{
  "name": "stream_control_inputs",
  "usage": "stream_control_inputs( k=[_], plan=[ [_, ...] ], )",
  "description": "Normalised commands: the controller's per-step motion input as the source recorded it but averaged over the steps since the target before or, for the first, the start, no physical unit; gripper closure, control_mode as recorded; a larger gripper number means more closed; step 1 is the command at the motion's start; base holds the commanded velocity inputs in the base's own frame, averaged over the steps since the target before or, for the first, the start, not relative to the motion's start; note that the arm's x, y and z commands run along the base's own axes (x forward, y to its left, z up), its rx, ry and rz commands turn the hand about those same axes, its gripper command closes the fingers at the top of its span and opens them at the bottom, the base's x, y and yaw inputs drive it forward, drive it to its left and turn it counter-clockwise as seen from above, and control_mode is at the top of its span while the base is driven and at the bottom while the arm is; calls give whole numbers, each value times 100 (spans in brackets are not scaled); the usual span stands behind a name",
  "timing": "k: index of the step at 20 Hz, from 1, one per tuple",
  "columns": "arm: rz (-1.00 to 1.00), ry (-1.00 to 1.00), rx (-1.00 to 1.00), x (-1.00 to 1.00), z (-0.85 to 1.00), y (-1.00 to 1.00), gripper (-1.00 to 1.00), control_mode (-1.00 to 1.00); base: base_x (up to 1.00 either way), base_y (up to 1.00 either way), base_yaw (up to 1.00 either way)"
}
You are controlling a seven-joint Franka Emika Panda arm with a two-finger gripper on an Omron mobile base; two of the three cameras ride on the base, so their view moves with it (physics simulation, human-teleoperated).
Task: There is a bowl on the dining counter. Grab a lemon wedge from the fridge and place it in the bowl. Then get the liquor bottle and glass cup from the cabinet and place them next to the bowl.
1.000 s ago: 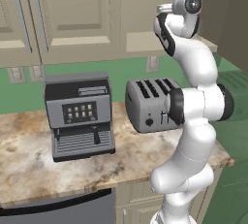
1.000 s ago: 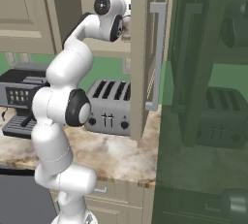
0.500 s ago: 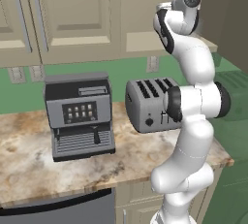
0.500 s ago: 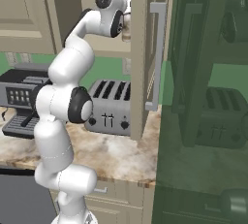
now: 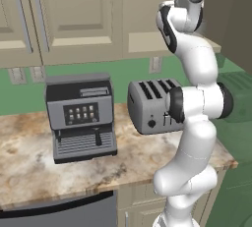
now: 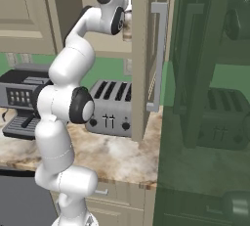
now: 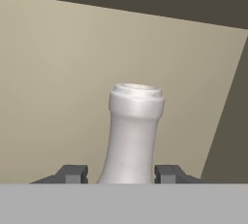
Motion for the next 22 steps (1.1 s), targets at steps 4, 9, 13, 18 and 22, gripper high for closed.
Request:
stream_control_inputs(
  k=[4, 9, 13, 18, 22],
  plan=[
    [0, 0, 0, 0, 0, 0, 100, -100, 0, 0, 0],
    [0, 0, 0, 0, 0, 0, 100, -100, 0, 0, 0],
    [0, 0, 0, 0, 0, 0, 100, -100, 0, 0, 0],
    [0, -9, 0, -48, -7, 7, 100, -100, 0, 0, 0],
    [0, -10, 0, -87, -18, 36, 100, -100, 0, 0, 0]
  ],
)
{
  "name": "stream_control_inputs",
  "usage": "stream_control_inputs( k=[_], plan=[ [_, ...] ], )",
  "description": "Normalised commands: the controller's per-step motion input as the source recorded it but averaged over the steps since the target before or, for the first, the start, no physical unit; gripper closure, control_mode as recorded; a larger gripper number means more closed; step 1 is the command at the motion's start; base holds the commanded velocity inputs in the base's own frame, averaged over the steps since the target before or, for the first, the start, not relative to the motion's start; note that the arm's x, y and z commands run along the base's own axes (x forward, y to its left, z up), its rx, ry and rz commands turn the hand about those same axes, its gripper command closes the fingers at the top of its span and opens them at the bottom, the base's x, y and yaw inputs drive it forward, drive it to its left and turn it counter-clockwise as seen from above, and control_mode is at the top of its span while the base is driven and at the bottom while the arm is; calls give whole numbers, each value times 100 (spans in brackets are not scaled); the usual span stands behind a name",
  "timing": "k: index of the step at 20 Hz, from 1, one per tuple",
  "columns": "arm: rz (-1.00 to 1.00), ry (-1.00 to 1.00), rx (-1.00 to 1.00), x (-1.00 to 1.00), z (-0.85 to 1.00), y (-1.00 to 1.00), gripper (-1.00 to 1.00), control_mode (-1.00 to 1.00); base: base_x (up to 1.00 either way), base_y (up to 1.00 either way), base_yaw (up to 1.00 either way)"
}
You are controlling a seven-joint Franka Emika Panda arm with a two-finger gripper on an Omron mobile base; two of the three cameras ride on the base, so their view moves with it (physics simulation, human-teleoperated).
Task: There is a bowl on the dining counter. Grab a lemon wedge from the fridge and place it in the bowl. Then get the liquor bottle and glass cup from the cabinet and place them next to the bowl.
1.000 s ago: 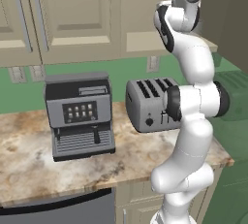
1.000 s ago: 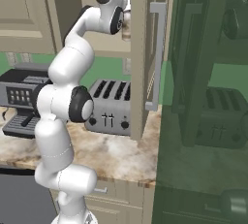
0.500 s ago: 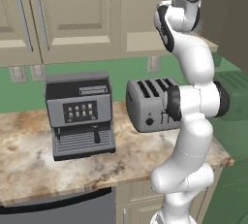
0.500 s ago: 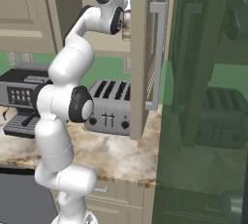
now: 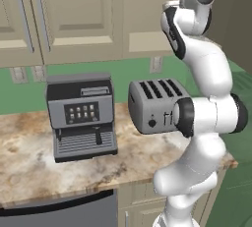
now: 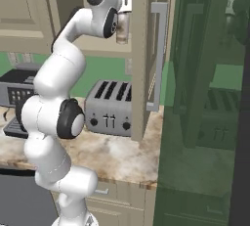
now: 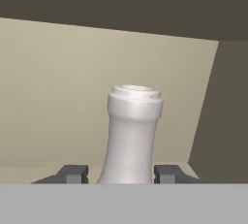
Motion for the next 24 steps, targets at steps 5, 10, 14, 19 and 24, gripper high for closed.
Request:
stream_control_inputs(
  k=[5, 10, 14, 19, 24],
  plan=[
    [0, -7, 0, -91, -22, 41, 100, -100, 0, 0, 0],
    [0, -13, 0, -96, -1, 29, 100, -100, 0, 0, 0],
    [3, -11, 0, -88, 16, 21, 100, -100, 0, 0, 0],
    [7, -1, 0, -76, 17, 17, 100, -100, 0, 0, 0],
    [15, 0, 0, -66, 17, 14, 100, -100, 0, 0, 0]
  ],
)
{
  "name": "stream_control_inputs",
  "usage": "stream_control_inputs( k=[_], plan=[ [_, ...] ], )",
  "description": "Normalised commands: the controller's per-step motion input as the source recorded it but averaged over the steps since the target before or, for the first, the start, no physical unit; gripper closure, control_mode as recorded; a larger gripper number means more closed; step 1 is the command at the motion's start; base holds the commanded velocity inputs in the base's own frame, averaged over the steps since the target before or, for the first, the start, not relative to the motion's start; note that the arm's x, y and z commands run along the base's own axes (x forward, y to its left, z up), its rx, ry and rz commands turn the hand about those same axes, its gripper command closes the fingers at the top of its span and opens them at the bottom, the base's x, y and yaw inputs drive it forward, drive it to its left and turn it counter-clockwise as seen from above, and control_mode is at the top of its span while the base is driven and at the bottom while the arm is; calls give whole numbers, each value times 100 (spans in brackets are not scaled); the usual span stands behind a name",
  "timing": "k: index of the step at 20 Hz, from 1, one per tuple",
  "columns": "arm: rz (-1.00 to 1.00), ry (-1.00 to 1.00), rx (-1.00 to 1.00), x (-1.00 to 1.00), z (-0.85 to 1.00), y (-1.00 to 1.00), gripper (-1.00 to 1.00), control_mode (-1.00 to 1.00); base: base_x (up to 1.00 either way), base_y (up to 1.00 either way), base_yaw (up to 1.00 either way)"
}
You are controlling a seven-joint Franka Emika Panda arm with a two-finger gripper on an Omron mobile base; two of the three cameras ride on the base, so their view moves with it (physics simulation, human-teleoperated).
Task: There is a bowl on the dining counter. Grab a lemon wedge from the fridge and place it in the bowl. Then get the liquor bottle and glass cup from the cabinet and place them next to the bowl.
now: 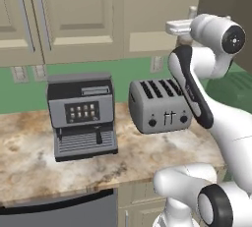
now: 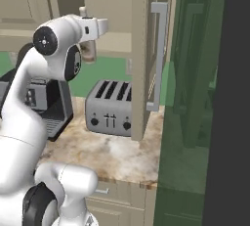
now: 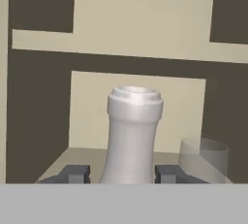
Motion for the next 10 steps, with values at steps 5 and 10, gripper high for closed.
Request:
stream_control_inputs(
  k=[5, 10],
  plan=[
    [16, 0, 0, -65, 8, 12, 100, -100, 0, 0, 0],
    [5, 0, 0, -32, 0, 4, 100, 100, -56, 5, 5]
  ],
)
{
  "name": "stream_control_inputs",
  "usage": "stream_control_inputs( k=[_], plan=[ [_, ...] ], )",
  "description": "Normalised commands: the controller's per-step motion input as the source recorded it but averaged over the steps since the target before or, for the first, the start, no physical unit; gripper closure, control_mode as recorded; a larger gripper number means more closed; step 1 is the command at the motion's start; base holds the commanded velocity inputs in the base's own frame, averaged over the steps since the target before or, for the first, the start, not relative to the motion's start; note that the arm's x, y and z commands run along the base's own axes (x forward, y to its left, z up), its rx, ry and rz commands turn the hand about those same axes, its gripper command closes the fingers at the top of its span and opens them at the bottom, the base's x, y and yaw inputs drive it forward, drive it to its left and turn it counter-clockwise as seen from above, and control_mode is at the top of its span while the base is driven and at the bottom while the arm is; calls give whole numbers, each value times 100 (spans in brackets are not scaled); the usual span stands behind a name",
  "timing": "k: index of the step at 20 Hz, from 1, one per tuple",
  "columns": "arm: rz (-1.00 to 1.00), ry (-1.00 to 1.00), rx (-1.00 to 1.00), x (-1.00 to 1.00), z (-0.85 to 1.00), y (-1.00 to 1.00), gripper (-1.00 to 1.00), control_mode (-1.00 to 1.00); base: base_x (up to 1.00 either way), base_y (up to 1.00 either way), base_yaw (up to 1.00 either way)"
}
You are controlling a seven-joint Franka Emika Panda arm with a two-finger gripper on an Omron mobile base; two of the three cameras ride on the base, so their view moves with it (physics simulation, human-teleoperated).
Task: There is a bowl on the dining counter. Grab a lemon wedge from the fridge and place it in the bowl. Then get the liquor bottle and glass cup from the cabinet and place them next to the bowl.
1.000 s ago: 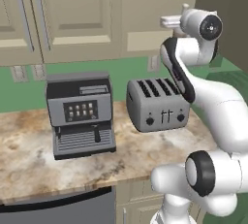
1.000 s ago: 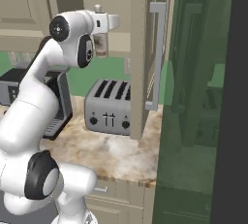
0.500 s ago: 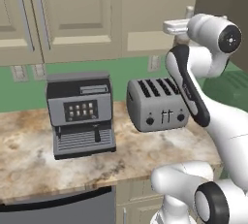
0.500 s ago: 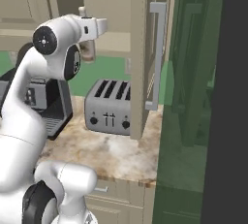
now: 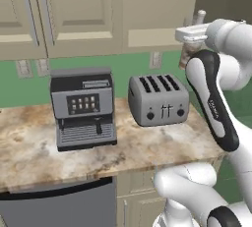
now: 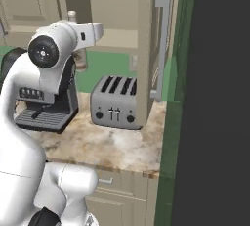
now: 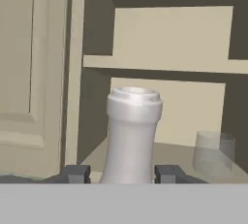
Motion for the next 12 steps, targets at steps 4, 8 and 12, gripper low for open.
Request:
stream_control_inputs(
  k=[4, 8, 12],
  plan=[
    [0, 0, 0, 0, 0, 0, 100, 100, -100, 12, 3],
    [0, 0, 0, 0, 0, 0, 100, 100, -100, 21, 9],
    [0, 0, 0, 0, 0, 0, 100, 100, -93, 38, 20]
  ],
)
